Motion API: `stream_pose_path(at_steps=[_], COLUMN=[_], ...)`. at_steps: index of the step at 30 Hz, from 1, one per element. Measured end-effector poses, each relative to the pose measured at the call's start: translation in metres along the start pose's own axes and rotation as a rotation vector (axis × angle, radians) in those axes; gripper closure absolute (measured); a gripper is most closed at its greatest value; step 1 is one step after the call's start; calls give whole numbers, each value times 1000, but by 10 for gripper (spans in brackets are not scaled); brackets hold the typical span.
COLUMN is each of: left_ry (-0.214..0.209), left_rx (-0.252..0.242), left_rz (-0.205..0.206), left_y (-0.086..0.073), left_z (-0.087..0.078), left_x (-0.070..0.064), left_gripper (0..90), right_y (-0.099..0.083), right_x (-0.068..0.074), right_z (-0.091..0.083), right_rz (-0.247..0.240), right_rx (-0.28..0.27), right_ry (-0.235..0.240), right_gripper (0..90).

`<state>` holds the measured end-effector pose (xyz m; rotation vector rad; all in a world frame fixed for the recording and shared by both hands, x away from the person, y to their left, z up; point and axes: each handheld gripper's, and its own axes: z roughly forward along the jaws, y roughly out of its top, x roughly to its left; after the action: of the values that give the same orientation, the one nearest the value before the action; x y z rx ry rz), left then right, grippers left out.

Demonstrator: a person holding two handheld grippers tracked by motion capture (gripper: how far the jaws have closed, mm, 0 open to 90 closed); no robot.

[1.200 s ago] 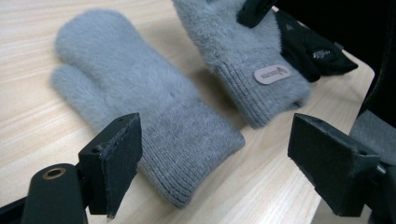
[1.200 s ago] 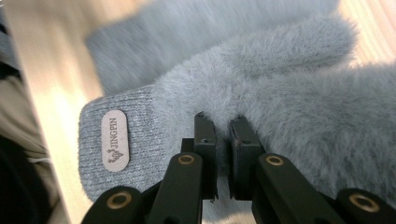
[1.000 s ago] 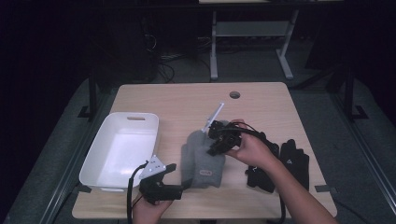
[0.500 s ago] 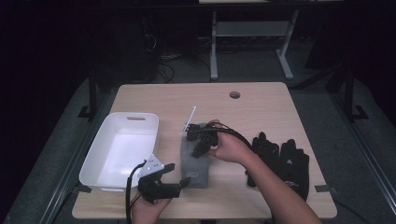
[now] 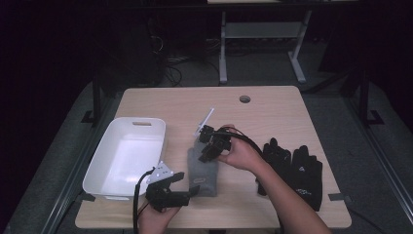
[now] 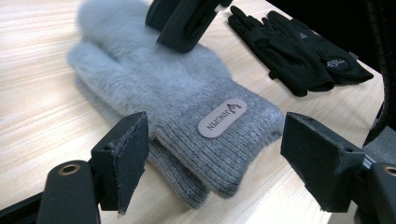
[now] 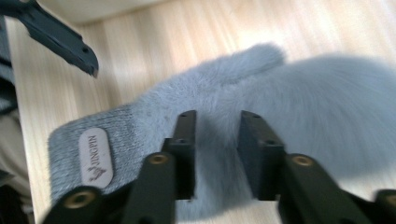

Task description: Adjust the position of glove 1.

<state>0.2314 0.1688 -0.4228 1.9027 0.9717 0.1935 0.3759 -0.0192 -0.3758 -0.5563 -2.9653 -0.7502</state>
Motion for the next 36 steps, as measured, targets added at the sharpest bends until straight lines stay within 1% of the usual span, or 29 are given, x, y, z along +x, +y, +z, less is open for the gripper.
stream_pose_path(at_steps=[1, 2, 3, 4, 6, 7, 8, 9, 11, 14, 15, 16, 17, 19, 21, 23, 24, 27, 30, 31, 32, 34, 36], left_ry=[2, 1, 1, 2, -1, -5, -4, -2, -7, -13, -13, -7, -7, -9, -10, -12, -14, -16, -19, -19, -18, -17, -18], left_rx=[1, 5, 5, 2, -2, -2, 1, 3, 6, 5, 5, 6, 6, 8, 9, 9, 9, 10, 8, 8, 8, 8, 10], left_rz=[2, 1, 1, -8, -19, -24, -22, -11, -24, -28, -28, -21, -21, -23, -15, -17, -14, -10, -13, -13, -11, -7, -8], left_y=[0, 1, 1, 1, 1, 1, 1, 1, 1, 1, 1, 2, 2, 2, 2, 2, 2, 1, 1, 1, 1, 2, 2], left_z=[0, 1, 1, 2, 2, 3, 3, 3, 3, 3, 3, 3, 3, 4, 5, 5, 5, 6, 6, 6, 5, 5, 5], left_x=[0, 1, 1, 1, 1, 1, 1, 1, 1, 1, 1, 1, 1, 0, 0, -1, -1, -1, 0, -1, -1, -1, -1], left_gripper=[234, 234, 235, 235, 234, 235, 235, 236, 238, 247, 254, 254, 254, 254, 254, 254, 254, 254, 254, 254, 254, 254, 254], right_y=[-8, -10, -15, -17, -26, -29, -32, -35, -40, -46, -46, -48, -49, -49, -49, -48, -47, -44, -41, -41, -40, -39, -39], right_x=[-5, -7, -10, -13, -19, -21, -24, -26, -31, -39, -39, -44, -46, -51, -56, -62, -64, -73, -81, -84, -85, -88, -91], right_z=[-8, -9, -12, -13, -15, -15, -15, -15, -14, -11, -11, -10, -9, -8, -6, -5, -4, 0, 7, 12, 15, 22, 28], right_rz=[31, 42, 68, 79, 117, 140, 149, 162, 192, 240, 240, 274, 284, 320, 353, 389, 408, 452, 487, 508, 514, 526, 540], right_rx=[-55, -61, -74, -81, -93, -101, -110, -116, -122, -127, -127, -130, -127, -127, -133, -140, -141, -147, -164, -160, -157, -136, -130], right_ry=[4, 0, -1, -1, -9, -4, -6, -7, -9, -2, -2, 5, 4, 9, 14, 9, 14, 6, 25, 43, 46, 31, 43], right_gripper=[530, 508, 487, 470, 439, 428, 415, 401, 388, 362, 362, 352, 347, 342, 324, 298, 298, 290, 291, 291, 290, 290, 295])
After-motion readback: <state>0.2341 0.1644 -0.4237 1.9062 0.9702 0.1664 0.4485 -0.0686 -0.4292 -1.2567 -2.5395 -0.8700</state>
